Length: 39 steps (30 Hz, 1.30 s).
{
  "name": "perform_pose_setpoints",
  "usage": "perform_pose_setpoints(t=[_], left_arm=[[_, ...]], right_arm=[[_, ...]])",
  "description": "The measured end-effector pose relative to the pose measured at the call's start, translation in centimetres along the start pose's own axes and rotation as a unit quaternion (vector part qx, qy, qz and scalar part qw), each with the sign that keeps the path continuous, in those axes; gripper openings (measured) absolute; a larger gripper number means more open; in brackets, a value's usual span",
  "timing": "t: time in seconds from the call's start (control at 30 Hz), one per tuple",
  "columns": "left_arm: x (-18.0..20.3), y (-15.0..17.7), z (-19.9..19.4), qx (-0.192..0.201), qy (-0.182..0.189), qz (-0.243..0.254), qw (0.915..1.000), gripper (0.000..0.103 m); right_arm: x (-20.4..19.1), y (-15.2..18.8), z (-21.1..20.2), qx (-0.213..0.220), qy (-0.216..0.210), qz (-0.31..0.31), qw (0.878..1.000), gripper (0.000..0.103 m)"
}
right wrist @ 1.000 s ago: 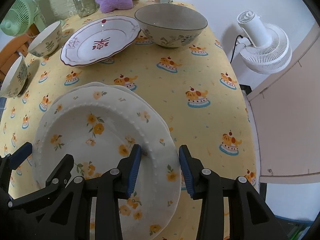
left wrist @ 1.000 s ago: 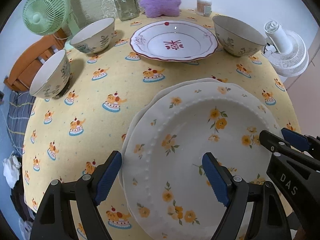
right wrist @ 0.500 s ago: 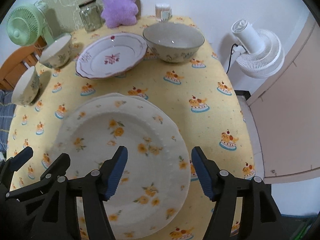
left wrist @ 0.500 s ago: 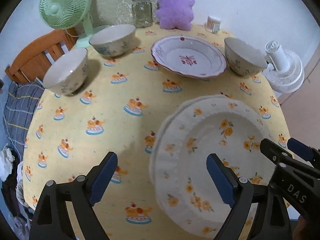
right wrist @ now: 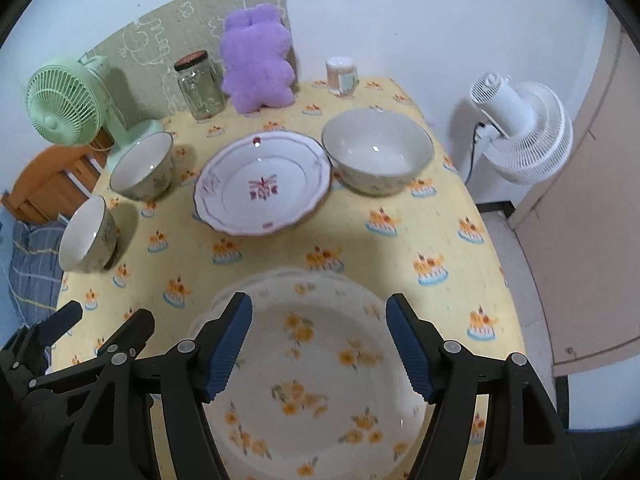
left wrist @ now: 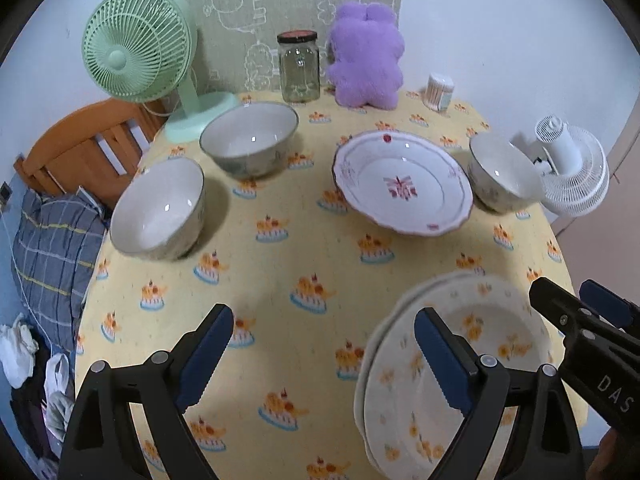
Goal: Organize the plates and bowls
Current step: 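Move both tools to the white plate with red trim, then grasp the red-trimmed plate's rim with both tools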
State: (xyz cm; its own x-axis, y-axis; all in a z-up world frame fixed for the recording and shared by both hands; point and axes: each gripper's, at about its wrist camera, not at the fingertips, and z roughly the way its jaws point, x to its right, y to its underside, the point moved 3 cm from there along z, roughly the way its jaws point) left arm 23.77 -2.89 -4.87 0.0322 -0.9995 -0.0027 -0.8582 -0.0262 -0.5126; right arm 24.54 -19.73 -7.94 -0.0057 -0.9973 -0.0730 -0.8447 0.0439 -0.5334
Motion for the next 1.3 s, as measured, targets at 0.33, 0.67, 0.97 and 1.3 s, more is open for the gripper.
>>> perform_pose_setpoints(t=[0.33,0.67,0.97,1.3], left_arm=[[0.5,-4.6,4.9,0.006,-0.025,-0.013,0.9996,0.093],[2.4,-7.3,10.5,-0.012,-0.036,-0.021,0.9991,0.089],[3.5,-7.6,14.1,-0.037,-0.037,-0.018,0.9985,0.071],[4.3,-7.5,15.0,-0.05,-0.026,-0.004,0.9984,0.053]], right_arm=[[0.2,-5.2,6.2,-0.016,-0.027,0.008,0.999,0.072],[0.2,-8.9,12.1,-0.038,-0.05,-0.006,0.998,0.073],[0.0,-9.2,15.9,-0.073,-0.059,-0.006,0.996,0.068],[-0.5,-9.4,17.1,-0.081,-0.047,-0.018,0.995,0.055]])
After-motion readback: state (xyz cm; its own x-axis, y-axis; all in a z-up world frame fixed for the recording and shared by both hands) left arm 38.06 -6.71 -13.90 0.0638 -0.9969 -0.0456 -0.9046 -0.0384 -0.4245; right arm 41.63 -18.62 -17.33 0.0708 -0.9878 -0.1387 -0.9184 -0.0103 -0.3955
